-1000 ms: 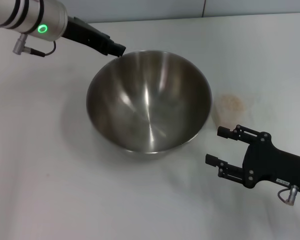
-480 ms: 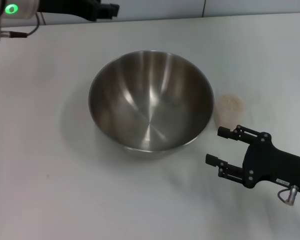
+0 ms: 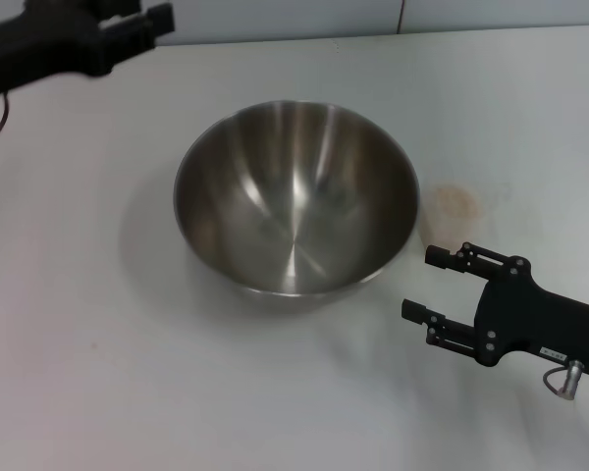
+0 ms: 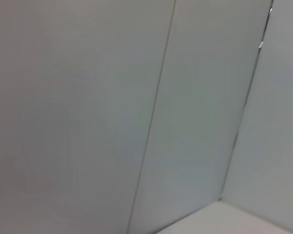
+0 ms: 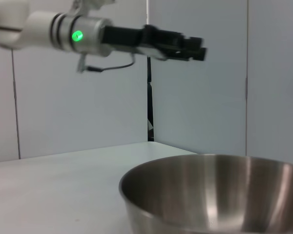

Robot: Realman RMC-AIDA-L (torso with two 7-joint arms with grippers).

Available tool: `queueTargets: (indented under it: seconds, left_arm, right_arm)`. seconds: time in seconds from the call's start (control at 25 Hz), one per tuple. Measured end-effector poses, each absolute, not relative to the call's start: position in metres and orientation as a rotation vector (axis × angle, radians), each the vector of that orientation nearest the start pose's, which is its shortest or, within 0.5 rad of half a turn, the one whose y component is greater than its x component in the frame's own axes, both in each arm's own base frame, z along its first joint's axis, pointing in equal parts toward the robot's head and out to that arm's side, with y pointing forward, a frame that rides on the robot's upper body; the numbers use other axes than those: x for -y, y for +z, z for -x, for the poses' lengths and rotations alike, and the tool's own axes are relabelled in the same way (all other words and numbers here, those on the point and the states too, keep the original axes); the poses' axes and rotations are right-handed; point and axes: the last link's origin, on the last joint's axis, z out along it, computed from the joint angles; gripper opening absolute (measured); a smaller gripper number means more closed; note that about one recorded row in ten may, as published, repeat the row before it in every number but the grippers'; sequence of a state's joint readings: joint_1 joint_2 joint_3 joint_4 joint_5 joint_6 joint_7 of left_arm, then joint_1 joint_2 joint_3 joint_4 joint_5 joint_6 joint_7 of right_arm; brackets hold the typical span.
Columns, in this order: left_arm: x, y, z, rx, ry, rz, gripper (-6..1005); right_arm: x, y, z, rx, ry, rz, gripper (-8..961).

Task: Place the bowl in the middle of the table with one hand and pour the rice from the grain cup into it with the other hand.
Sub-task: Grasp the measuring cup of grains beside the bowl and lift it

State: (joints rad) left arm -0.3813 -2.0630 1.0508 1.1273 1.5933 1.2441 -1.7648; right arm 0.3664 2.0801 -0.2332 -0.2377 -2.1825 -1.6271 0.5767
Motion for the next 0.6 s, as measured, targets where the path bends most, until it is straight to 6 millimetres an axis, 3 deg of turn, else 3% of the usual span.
queueTargets:
  seconds: [0.16,0.32,0.48,0.52,0.6]
  left_arm:
    - [-0.341,0.057,0.236,0.614,-0.976,2.361,527]
    - [-0.301,0.047,0.268,0.456,-1.11,2.329,641]
    - [-0.291,0.046,0.273,0.409,-1.137,2.321,765]
    - [-0.266,0.041,0.29,0.343,-1.16,2.292,805]
    - [-0.255,0.038,0.298,0.328,-1.146,2.283,844]
  right_arm:
    - [-0.238,-0.041,-0.319,-0.299,0.842,2.491,686]
    - [-0.239,-0.04,-0.32,-0.296,0.838,2.489,686]
    - [-0.239,-0.039,-0.32,-0.295,0.837,2.486,686]
    - [-0.239,-0.039,-0.32,-0.295,0.837,2.485,686]
    - [-0.239,-0.039,-0.32,-0.297,0.837,2.483,686]
